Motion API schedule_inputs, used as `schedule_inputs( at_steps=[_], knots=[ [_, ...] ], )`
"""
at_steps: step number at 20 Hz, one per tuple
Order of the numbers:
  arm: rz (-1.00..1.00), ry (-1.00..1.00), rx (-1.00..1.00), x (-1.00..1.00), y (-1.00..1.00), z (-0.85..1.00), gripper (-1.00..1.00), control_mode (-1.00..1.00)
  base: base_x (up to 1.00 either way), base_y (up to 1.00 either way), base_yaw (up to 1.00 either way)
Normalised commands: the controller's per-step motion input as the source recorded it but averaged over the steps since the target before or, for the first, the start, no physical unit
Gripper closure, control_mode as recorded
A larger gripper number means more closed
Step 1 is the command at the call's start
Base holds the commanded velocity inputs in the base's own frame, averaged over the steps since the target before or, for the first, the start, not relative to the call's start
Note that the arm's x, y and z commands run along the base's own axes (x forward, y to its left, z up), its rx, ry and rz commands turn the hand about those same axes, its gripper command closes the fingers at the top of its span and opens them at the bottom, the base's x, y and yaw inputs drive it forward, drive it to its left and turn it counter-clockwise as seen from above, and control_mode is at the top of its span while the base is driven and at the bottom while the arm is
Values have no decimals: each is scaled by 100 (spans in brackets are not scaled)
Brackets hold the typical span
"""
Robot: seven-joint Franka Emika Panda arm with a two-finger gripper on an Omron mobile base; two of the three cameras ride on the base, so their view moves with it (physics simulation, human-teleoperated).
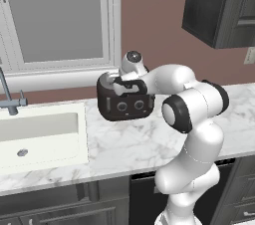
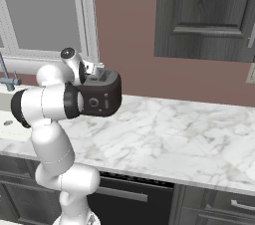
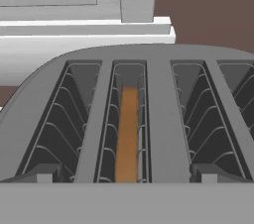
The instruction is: Start the toaster. Once the lever pops up, take the bread to the plate on the dining counter.
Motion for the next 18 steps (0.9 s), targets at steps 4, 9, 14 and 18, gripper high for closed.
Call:
schedule_inputs(
  at_steps=[4, 9, 14, 18],
  knots=[
    [0, 0, 0, 0, 0, 0, -100, -100, 0, 0, 0],
    [0, 0, 0, 0, 0, 0, -100, -100, 0, 0, 0],
    [0, 0, 0, 0, 0, 0, -100, -100, 0, 0, 0],
    [0, 0, 0, 0, 0, 0, -100, -100, 0, 0, 0]
  ],
)
